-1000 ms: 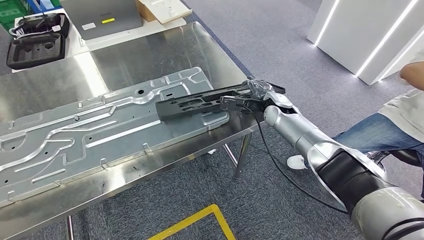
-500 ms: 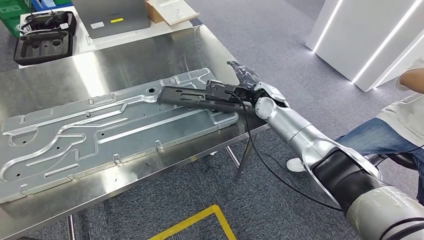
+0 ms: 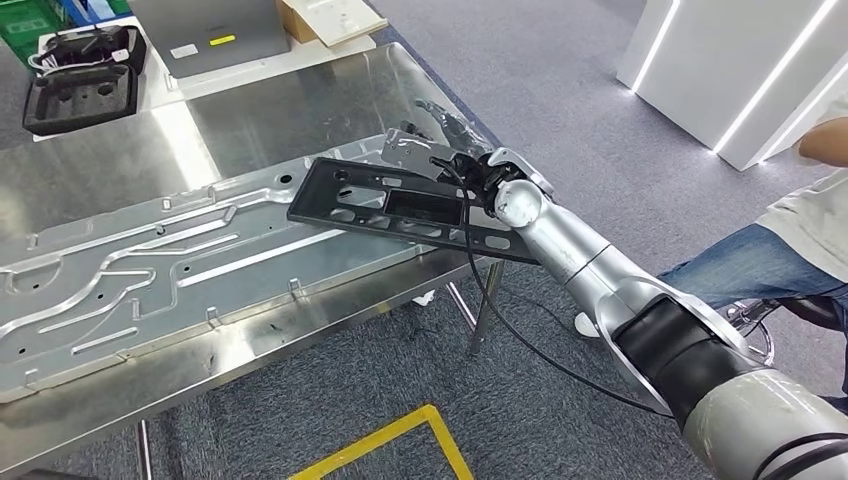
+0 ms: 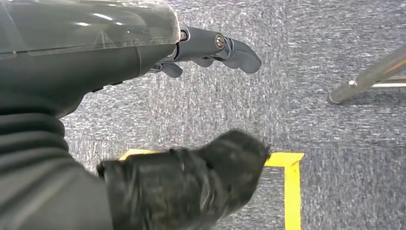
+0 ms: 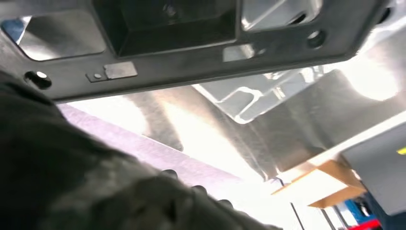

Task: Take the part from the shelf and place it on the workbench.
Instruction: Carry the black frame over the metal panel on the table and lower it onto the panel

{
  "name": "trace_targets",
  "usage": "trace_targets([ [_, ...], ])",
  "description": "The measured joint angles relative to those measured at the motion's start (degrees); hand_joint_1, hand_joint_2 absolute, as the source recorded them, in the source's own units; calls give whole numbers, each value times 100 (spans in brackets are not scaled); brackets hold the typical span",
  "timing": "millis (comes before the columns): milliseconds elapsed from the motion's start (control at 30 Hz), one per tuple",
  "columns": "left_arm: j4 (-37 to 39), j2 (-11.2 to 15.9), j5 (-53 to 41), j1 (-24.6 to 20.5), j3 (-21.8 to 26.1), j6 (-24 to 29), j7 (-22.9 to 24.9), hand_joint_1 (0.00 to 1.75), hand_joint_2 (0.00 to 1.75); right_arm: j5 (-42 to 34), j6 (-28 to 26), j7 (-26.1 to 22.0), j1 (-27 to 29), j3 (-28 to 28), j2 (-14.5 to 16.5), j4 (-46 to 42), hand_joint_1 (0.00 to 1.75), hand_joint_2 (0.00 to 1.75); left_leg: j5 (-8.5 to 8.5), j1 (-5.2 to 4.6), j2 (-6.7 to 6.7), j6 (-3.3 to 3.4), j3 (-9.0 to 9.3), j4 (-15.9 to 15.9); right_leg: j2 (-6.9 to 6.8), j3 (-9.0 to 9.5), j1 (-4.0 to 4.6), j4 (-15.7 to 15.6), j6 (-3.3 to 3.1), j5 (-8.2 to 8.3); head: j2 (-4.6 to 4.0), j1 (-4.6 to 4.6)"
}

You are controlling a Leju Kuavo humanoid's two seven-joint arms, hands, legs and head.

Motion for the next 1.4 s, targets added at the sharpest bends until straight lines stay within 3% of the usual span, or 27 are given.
trace_targets([
  [33, 0, -3, -1, 8, 0, 16, -1, 0, 87, -32, -42, 11, 1, 0, 0, -50, 0, 0, -51, 9, 1, -10, -16, 148, -4, -34, 1, 3, 4, 26, 0, 0],
  [67, 0, -5, -1, 15, 0, 36, -1, 0, 44, -57, -92, 18, 3, -3, 0, -97, 0, 0, -2, 16, 2, -12, 74, 85, -5, -68, -1, 5, 12, 52, 0, 0],
  [100, 0, -7, -1, 19, 0, 58, -3, 0, 0, -81, -156, 16, 4, -12, -1, -147, 0, 0, 125, 20, 2, -6, 277, -198, -4, -97, -3, 7, 25, 80, 0, 0],
  [167, 0, -7, -1, 15, 0, 103, -8, 0, 0, -137, -323, -9, 4, -56, -6, -269, 0, 0, 356, 11, 1, 23, 783, -983, -2, -135, -1, 10, 73, 134, 0, 1],
  [200, 0, -8, -1, 12, 0, 123, -13, 0, 0, -176, -414, -32, 4, -91, -14, -338, 0, 0, 422, -3, -2, 48, 945, -1255, -1, -144, 3, 5, 108, 163, 1, 2],
  [233, 0, -8, -1, 11, 0, 139, -18, 0, 0, -226, -496, -52, 6, -126, -24, -410, 0, 0, 448, -20, -4, 74, 1014, -1385, -2, -148, 8, -2, 145, 194, 0, 4],
  [333, 0, -10, 2, 32, 0, 162, -27, 0, 0, -360, -634, -88, 41, -222, -63, -602, 0, 0, 562, -27, 8, 182, 969, -1418, 4, -159, 8, -46, 254, 280, 0, 6],
  [400, 0, -13, 2, 34, 0, 166, -30, 0, 0, -391, -654, -95, 63, -272, -102, -703, 0, 0, 689, -8, 34, 275, 897, -1471, 7, -265, 5, 210, 298, -11, 0, 19],
  [467, 0, -20, 2, 32, 0, 166, -31, 0, 0, -396, -666, -99, 82, -321, -134, -786, 0, 0, 796, -19, 52, 342, 780, -1483, 9, -463, 8, 867, 319, -579, 0, 33],
  [500, 0, -23, 2, 34, 0, 166, -31, 0, 0, -396, -673, -100, 99, -342, -142, -817, 0, 0, 840, -29, 57, 361, 715, -1478, 9, -537, 14, 1209, 325, -779, 1, 34],
  [533, 0, -28, 2, 36, 0, 166, -32, 0, 0, -396, -694, -104, 120, -354, -146, -841, 0, 0, 883, -39, 59, 365, 648, -1468, 9, -550, 21, 1440, 326, -866, 0, 34],
  [600, 0, -34, 2, 37, 0, 177, -41, 0, 0, -396, -802, -128, 163, -364, -159, -901, 0, 0, 964, -52, 61, 359, 505, -1432, 8, -300, 34, 1339, 307, -727, 0, 33],
  [633, 0, -37, 5, 38, 0, 189, -51, 0, 0, -403, -894, -143, 180, -379, -171, -953, 0, 0, 997, -55, 60, 349, 440, -1404, 8, -37, 41, 1013, 285, -599, 0, 34],
  [700, 0, -40, 14, 44, 0, 223, -76, 0, 0, -487, -1112, -162, 214, -462, -208, -1103, 0, 0, 1052, -73, 54, 311, 342, -1351, 5, 460, 75, 287, 230, -510, 1, 32],
  [767, 0, -42, 26, 57, 0, 256, -96, 0, 0, -655, -1314, -170, 280, -616, -250, -1274, 0, 0, 1120, -81, 44, 255, 305, -1339, 3, 617, 108, -25, 183, -527, 0, 37],
  [833, 1, -41, 34, 80, 0, 294, -103, 0, 0, -835, -1493, -210, 386, -801, -290, -1440, 0, 0, 1177, -81, 31, 189, 277, -1358, -6, 565, 87, -78, 121, -434, -1, 44],
  [867, 2, -42, 36, 93, 0, 315, -104, 0, 0, -928, -1580, -243, 440, -891, -303, -1523, 0, 0, 1113, -79, 26, 153, 237, -1322, -11, 531, 69, -105, 85, -376, 0, 41],
  [933, 4, -44, 33, 112, 0, 355, -104, 0, 0, -1110, -1790, -327, 557, -1085, -323, -1717, 0, 0, 668, -54, 23, 73, 95, -936, -20, 428, 31, -154, 20, -241, 0, 29],
  [1000, 4, -47, 19, 116, 0, 377, -99, 0, 0, -1233, -2019, -411, 685, -1281, -339, -1903, 0, 0, 130, -15, 25, -7, -69, -212, -18, 282, 21, -157, -4, -123, 1, 22],
  [1033, 4, -51, 11, 116, 0, 381, -96, 0, 0, -1268, -2118, -448, 752, -1367, -345, -1978, 0, 0, 17, 5, 26, -34, -100, 94, -18, 208, 19, -154, 2, -68, 0, 22],
  [1067, 3, -55, 4, 115, 0, 382, -95, 0, 0, -1286, -2192, -475, 816, -1444, -352, -2042, 0, 0, 44, 20, 26, -53, -58, 238, -17, 136, 17, -149, 12, -15, 0, 22],
  [1100, 3, -58, 2, 113, 0, 383, -95, 0, 0, -1296, -2239, -494, 875, -1520, -363, -2105, 0, 0, 174, 32, 26, -65, 83, 183, -15, 63, 12, -142, 28, 37, 0, 22],
  [1167, 2, -62, 2, 101, 0, 385, -95, 0, 0, -1300, -2278, -512, 958, -1670, -388, -2227, 0, 0, 409, 42, 24, -59, 637, -469, -10, -66, 1, -113, 78, 131, 1, 22],
  [1233, 2, -62, 2, 76, 0, 389, -95, 0, 0, -1300, -2290, -521, 995, -1810, -410, -2339, 0, 0, 360, 15, 11, 1, 1176, -1246, -11, -137, 0, -90, 149, 216, 1, 27],
  [1267, 2, -63, 2, 64, 0, 390, -95, 0, 0, -1301, -2294, -525, 1007, -1869, -418, -2383, 0, 0, 297, -4, 3, 39, 1283, -1443, -16, -147, 1, -95, 185, 259, 1, 28],
  [1333, 2, -66, 2, 57, 0, 391, -93, 0, 0, -1304, -2302, -528, 1040, -1967, -428, -2447, 0, 0, 343, -17, 3, 145, 1254, -1525, -15, -157, 1, -132, 262, 345, 0, 32],
  [1400, 2, -70, 2, 53, 0, 391, -92, 0, 0, -1315, -2352, -532, 1073, -2047, -438, -2497, 0, 0, 470, -3, 29, 267, 1168, -1554, -2, -251, -8, 7, 309, 146, 0, 39],
])
